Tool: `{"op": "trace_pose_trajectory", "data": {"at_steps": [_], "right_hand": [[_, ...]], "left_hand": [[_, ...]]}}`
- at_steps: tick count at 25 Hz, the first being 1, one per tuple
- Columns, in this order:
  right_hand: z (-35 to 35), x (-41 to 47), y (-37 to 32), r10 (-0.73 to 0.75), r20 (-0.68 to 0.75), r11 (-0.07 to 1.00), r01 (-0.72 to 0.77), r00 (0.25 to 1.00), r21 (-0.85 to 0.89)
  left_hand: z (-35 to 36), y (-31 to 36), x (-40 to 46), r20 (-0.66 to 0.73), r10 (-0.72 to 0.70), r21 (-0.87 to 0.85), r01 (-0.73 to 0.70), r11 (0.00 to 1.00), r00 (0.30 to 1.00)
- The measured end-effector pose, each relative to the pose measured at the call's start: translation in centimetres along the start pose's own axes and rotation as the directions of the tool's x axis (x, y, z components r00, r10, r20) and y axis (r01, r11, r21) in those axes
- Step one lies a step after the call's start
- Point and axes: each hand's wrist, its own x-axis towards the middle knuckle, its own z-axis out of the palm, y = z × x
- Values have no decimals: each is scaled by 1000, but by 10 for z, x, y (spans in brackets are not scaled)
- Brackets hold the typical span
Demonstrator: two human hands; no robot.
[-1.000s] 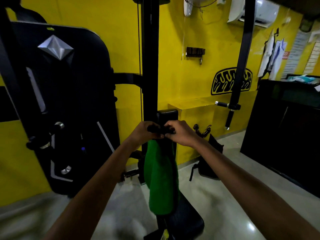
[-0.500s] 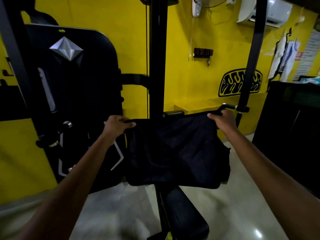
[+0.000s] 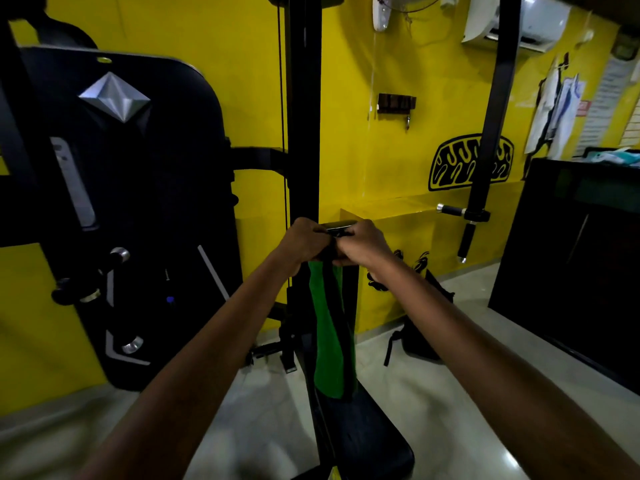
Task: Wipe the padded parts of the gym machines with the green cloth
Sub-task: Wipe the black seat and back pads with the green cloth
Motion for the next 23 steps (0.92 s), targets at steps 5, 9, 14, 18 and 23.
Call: {"op": "trace_pose_trajectory", "data": {"at_steps": [5,9,14,18,23], "right_hand": [[-19,5,1,-157,102,979,169,982,-113],[-40,30,24,-182,164,798,243,969,-551],[-59,31,48,-112,282,910,212,953,-356],[-64,29,31,-283,93,943,295,955,-152],[-43,26,3,-418,78,904,423,905,-63]], "left_hand": [[-9,-5,-6,-100,179,180,-159,971,979],[-23,-2,-8,23,313,182,-312,933,950],[-59,-11,-15,3,295,-77,-294,953,955],[-72,-21,-19,-108,198,-193,-216,957,974],[-62,-1,-18,54,265,263,-270,926,963]]}}
